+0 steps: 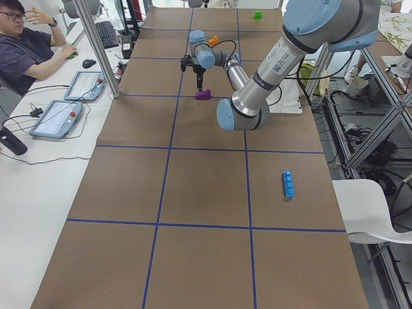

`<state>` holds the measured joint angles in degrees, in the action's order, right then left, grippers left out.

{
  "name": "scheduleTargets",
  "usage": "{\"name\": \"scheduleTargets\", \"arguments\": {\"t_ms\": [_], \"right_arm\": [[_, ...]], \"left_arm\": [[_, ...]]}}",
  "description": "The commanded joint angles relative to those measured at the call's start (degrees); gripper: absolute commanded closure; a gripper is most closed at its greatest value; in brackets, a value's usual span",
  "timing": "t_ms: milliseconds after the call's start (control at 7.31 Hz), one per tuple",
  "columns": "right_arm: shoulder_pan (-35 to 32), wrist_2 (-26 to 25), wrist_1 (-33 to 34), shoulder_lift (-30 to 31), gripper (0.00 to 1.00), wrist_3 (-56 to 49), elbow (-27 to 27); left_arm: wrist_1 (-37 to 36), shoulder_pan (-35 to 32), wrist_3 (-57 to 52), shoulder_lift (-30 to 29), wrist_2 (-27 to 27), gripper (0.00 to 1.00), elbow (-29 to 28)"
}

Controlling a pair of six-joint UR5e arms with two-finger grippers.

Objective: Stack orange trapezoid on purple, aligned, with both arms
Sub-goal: 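Raise the left gripper away while the right gripper grasps the orange block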

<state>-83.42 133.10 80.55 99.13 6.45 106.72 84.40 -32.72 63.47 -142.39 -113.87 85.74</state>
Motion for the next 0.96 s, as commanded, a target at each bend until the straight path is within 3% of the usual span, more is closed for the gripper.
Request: {"name": "scheduleTargets", "arguments": {"t_ms": [0,274,547,821], "right_arm": [[4.7,0.4,-3.3,-0.1,0.0,6.2,0.4],[14.1,-0.7,-13.4,1.1,0.0,22.9,0.2],[22.9,-6.2,-20.1,3.9,0.0,35.2,0.1],[27.9,-10.7,-22.3,4.3,0.0,37.0,-2.6]], "left_arm": [[-15.4,-4.9,-18.5,8.7,-0.3,0.0,18.2],[-15.3,-12.9,-33.3,20.1,-6.7,0.0,24.2],[-14.9,-14.6,-35.2,23.1,-6.7,0.0,24.5],[-11.6,-14.8,-35.2,25.1,-6.8,0.0,24.4]]}}
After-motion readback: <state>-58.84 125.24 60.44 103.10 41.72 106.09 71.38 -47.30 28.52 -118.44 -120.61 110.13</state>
